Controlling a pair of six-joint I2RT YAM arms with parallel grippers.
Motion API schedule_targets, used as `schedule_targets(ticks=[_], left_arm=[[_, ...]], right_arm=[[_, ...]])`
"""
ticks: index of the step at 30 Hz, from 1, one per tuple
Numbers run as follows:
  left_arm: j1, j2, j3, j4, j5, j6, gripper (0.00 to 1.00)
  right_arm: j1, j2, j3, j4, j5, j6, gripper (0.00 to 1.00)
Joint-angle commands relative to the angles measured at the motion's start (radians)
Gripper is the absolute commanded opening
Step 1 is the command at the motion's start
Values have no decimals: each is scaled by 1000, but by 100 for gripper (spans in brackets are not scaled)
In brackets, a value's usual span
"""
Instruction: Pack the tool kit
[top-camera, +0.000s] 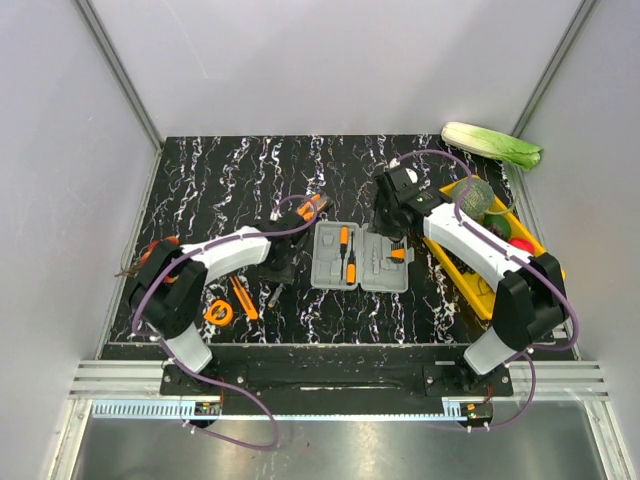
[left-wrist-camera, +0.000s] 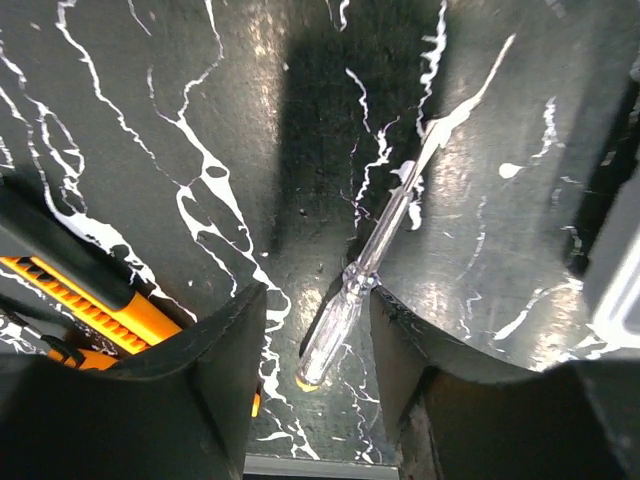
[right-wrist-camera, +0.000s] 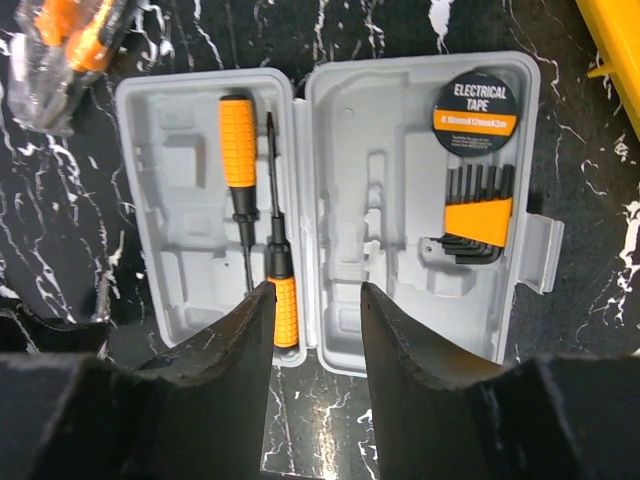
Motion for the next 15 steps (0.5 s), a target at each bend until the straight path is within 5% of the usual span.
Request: schedule_targets(ticks=[1, 6, 15], left_arm=[[4, 30, -25, 36, 27, 0, 48], [4, 45, -28, 46, 42, -3, 41], [10, 18, -22, 29, 21, -3, 8]], right_arm=[[-19, -61, -36, 22, -1, 9, 45], [-36, -94, -91, 23, 7, 26, 46], [-49, -83, -139, 9, 22, 47, 45]])
